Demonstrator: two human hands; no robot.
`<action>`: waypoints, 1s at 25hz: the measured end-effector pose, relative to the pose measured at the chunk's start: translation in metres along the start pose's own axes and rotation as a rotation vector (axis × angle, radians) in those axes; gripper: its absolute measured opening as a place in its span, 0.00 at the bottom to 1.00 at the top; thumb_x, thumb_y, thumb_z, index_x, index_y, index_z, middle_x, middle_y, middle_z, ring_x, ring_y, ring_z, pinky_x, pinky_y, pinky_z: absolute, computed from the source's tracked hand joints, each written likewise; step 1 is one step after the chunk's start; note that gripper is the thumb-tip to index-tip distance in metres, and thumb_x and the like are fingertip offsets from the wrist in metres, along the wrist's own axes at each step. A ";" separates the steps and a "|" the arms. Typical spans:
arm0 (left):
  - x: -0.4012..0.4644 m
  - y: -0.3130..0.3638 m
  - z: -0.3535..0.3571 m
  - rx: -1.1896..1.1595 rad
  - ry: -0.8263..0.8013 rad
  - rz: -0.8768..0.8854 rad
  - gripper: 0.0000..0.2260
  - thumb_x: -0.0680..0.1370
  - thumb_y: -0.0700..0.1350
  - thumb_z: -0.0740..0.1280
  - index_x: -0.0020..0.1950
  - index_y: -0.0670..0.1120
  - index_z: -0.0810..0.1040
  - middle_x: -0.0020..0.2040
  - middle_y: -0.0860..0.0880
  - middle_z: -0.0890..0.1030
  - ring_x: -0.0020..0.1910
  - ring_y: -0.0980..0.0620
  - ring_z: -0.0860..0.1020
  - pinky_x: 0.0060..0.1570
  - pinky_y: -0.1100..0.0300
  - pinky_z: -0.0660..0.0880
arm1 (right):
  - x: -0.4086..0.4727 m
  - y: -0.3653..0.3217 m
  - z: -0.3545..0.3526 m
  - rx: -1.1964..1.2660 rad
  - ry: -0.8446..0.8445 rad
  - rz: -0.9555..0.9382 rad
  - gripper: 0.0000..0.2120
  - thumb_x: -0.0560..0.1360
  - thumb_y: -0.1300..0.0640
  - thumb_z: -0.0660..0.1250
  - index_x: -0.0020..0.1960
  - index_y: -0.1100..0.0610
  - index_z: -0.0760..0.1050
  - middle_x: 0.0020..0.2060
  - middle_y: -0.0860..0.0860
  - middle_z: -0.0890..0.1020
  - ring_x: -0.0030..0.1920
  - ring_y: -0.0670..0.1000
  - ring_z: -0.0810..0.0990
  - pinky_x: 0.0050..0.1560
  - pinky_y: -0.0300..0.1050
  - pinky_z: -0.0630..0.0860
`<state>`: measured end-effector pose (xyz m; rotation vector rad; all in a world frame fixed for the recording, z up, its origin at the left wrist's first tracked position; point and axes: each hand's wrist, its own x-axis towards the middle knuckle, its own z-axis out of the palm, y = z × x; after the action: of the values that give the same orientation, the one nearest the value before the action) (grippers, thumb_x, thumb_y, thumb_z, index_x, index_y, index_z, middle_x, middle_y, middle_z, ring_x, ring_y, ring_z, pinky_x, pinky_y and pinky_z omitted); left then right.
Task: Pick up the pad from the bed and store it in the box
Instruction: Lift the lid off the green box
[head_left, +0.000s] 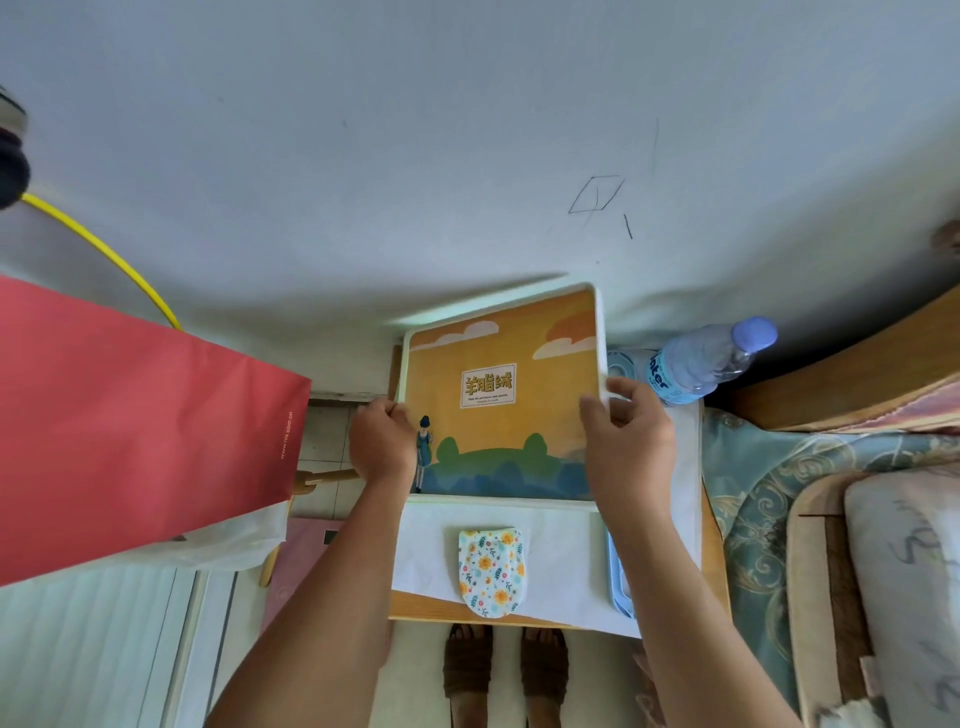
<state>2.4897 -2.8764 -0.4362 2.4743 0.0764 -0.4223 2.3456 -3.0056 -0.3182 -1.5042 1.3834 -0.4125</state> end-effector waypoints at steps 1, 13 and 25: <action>0.000 -0.002 -0.003 -0.070 -0.020 -0.007 0.11 0.78 0.41 0.61 0.44 0.37 0.81 0.42 0.39 0.82 0.40 0.42 0.79 0.36 0.57 0.70 | -0.007 -0.009 -0.003 0.074 -0.080 0.020 0.08 0.76 0.60 0.64 0.54 0.52 0.74 0.37 0.49 0.82 0.34 0.49 0.81 0.32 0.39 0.77; -0.041 -0.009 -0.053 -0.519 -0.368 -0.092 0.11 0.73 0.44 0.72 0.55 0.48 0.77 0.46 0.52 0.82 0.42 0.60 0.79 0.35 0.70 0.74 | -0.018 -0.014 -0.045 0.347 -0.327 0.183 0.14 0.75 0.65 0.65 0.51 0.46 0.75 0.36 0.52 0.87 0.38 0.55 0.85 0.40 0.53 0.84; -0.164 0.029 -0.032 -0.414 -0.733 -0.203 0.26 0.74 0.39 0.70 0.69 0.46 0.65 0.46 0.52 0.78 0.44 0.55 0.77 0.46 0.58 0.71 | 0.002 0.089 -0.161 -0.311 -0.235 0.356 0.34 0.68 0.54 0.74 0.70 0.53 0.63 0.64 0.60 0.70 0.60 0.61 0.73 0.63 0.56 0.72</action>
<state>2.3475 -2.8732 -0.3437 1.7900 0.0989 -1.2351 2.1714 -3.0625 -0.3226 -1.4539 1.5335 0.2042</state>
